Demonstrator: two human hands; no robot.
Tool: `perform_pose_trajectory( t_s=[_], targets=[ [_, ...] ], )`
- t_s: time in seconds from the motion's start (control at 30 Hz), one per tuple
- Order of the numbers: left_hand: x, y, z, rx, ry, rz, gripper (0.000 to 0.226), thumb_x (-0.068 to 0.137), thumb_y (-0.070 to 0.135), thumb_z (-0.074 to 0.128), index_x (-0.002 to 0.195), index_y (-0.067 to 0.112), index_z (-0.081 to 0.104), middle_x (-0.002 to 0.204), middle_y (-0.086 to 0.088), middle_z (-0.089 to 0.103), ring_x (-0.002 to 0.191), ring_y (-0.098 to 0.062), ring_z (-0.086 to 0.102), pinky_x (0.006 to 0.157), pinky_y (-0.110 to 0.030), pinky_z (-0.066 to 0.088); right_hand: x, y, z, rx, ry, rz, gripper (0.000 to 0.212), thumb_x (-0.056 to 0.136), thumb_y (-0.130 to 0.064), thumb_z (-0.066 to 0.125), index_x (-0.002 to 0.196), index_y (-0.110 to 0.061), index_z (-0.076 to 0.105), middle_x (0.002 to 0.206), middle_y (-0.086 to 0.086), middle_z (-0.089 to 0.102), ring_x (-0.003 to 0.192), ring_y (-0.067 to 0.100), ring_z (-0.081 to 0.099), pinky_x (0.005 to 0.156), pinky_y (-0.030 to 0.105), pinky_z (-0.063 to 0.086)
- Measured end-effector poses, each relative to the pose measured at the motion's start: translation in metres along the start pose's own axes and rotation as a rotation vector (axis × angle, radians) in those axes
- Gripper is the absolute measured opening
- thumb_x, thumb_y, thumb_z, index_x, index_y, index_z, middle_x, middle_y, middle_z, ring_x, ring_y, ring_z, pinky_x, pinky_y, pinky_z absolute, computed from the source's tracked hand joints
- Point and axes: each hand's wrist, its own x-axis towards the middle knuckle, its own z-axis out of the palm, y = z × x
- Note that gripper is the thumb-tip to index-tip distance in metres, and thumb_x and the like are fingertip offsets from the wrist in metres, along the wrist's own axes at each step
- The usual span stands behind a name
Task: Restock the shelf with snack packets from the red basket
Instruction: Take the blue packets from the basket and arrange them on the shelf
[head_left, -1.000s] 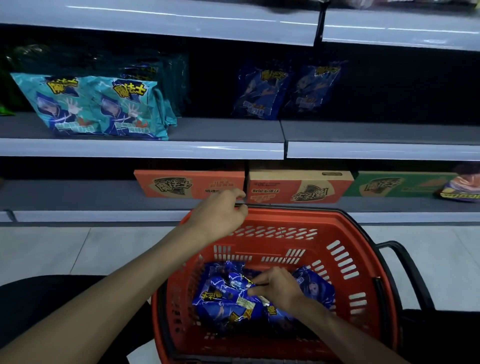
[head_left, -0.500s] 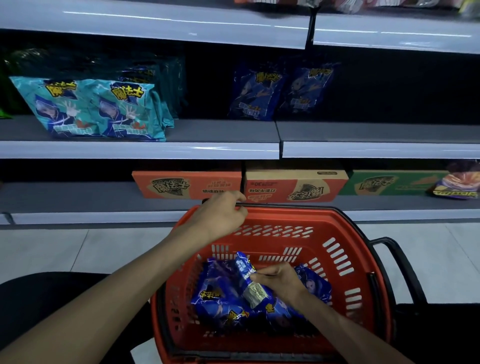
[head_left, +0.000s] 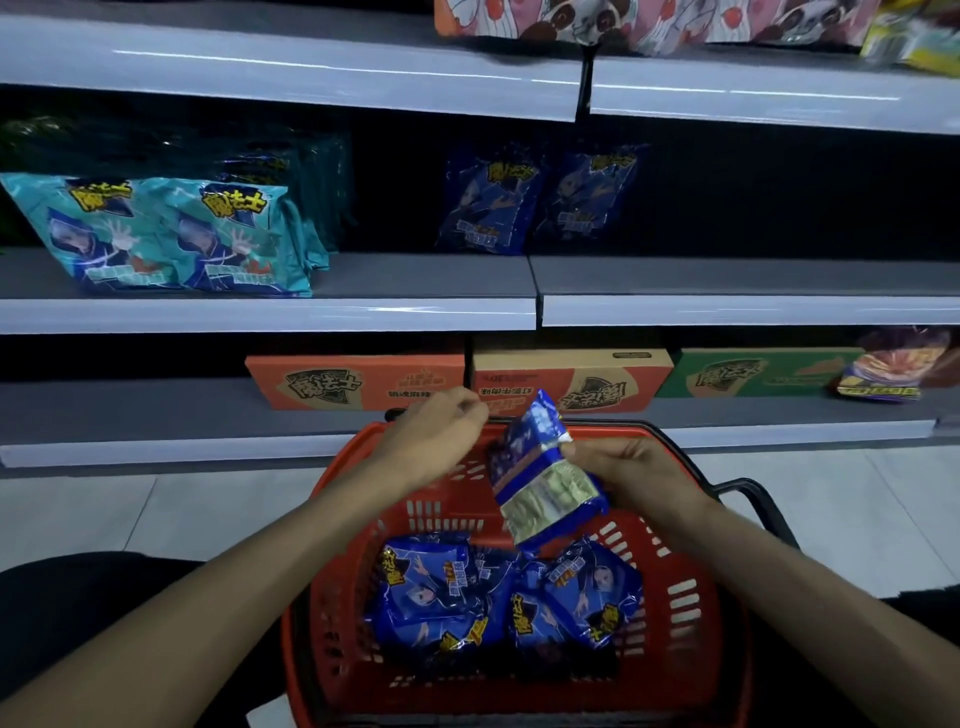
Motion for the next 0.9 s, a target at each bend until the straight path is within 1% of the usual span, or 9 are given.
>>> perform_pose_trajectory(
  t_s=[0.07,0.13,0.2,0.3,0.47,0.6,0.73,0.8,0.9],
  targets=[
    [0.002,-0.004,-0.001,-0.082,0.022,-0.127,0.053,0.109,0.052,0.026,0.086,0.017,0.058,0.073,0.001,0.053,0.07,-0.019,0.058,0.071,-0.029,0.046,-0.01,-0.013,-0.007,0.008,0.019,-0.036,0.025,0.092,-0.029,0.072,0.108,-0.012,0.081,0.1,0.013,0.08,0.091,0.036,0.078,0.076,0.04,0.063],
    [0.005,-0.008,-0.005,-0.393,-0.14,-0.381,0.07,0.102,0.072,0.026,0.093,0.012,0.061,0.086,-0.01,0.069,0.08,-0.028,0.074,0.07,-0.035,0.057,-0.02,-0.02,-0.007,-0.039,0.065,-0.17,0.023,0.09,-0.027,0.074,0.108,-0.015,0.082,0.097,0.008,0.081,0.089,0.032,0.079,0.072,0.037,0.065],
    [0.005,-0.01,-0.013,-0.659,-0.343,-0.553,0.097,0.089,0.088,0.03,0.114,0.001,0.065,0.102,-0.024,0.077,0.09,-0.037,0.078,0.068,-0.041,0.064,-0.03,-0.022,-0.007,-0.361,0.154,-0.504,0.022,0.09,-0.031,0.074,0.109,-0.024,0.082,0.1,-0.009,0.081,0.091,0.013,0.078,0.071,0.026,0.062],
    [0.006,-0.005,-0.015,-0.836,-0.416,-0.519,0.098,0.086,0.087,0.039,0.121,-0.001,0.065,0.105,-0.024,0.078,0.094,-0.035,0.078,0.072,-0.04,0.065,-0.03,-0.015,-0.011,-1.015,0.26,-1.067,0.019,0.1,-0.03,0.069,0.113,-0.022,0.08,0.112,-0.013,0.077,0.098,0.008,0.074,0.08,0.03,0.06],
    [0.012,-0.004,-0.013,-0.959,-0.354,-0.387,0.093,0.083,0.083,0.054,0.133,0.005,0.065,0.115,-0.016,0.076,0.097,-0.03,0.075,0.08,-0.037,0.06,-0.03,-0.009,-0.019,-1.405,0.236,-1.396,0.027,0.099,-0.008,0.068,0.125,-0.007,0.074,0.129,0.008,0.073,0.113,0.027,0.071,0.08,0.04,0.055],
    [0.013,0.0,-0.01,-1.035,-0.349,-0.248,0.08,0.086,0.073,0.062,0.133,0.009,0.066,0.121,-0.018,0.072,0.105,-0.031,0.071,0.095,-0.043,0.058,-0.035,-0.012,-0.023,-1.519,0.274,-1.468,0.025,0.105,-0.009,0.06,0.126,-0.004,0.073,0.133,0.012,0.07,0.119,0.031,0.068,0.089,0.042,0.053],
    [0.01,0.007,-0.005,-1.02,-0.231,-0.157,0.057,0.085,0.03,0.079,0.13,-0.001,0.066,0.126,-0.02,0.073,0.106,-0.028,0.071,0.099,-0.044,0.057,-0.033,-0.012,-0.025,-1.557,0.28,-1.458,0.025,0.106,-0.01,0.058,0.125,-0.005,0.073,0.138,0.015,0.066,0.125,0.034,0.062,0.095,0.041,0.047],
    [0.011,0.007,-0.006,-1.038,-0.182,-0.148,0.046,0.079,0.021,0.081,0.12,0.003,0.072,0.12,-0.017,0.076,0.104,-0.027,0.07,0.099,-0.043,0.054,-0.031,-0.017,-0.031,-1.519,0.349,-1.352,0.028,0.098,-0.018,0.07,0.124,-0.009,0.074,0.141,0.017,0.063,0.129,0.036,0.057,0.097,0.044,0.043],
    [0.009,0.009,-0.008,-1.014,-0.181,-0.139,0.04,0.08,0.014,0.08,0.118,0.008,0.074,0.116,-0.013,0.078,0.105,-0.026,0.072,0.096,-0.039,0.056,-0.029,-0.023,-0.039,-1.247,0.594,-1.033,0.04,0.081,-0.024,0.084,0.119,-0.015,0.076,0.142,0.019,0.06,0.126,0.038,0.058,0.094,0.05,0.049]
  ],
)
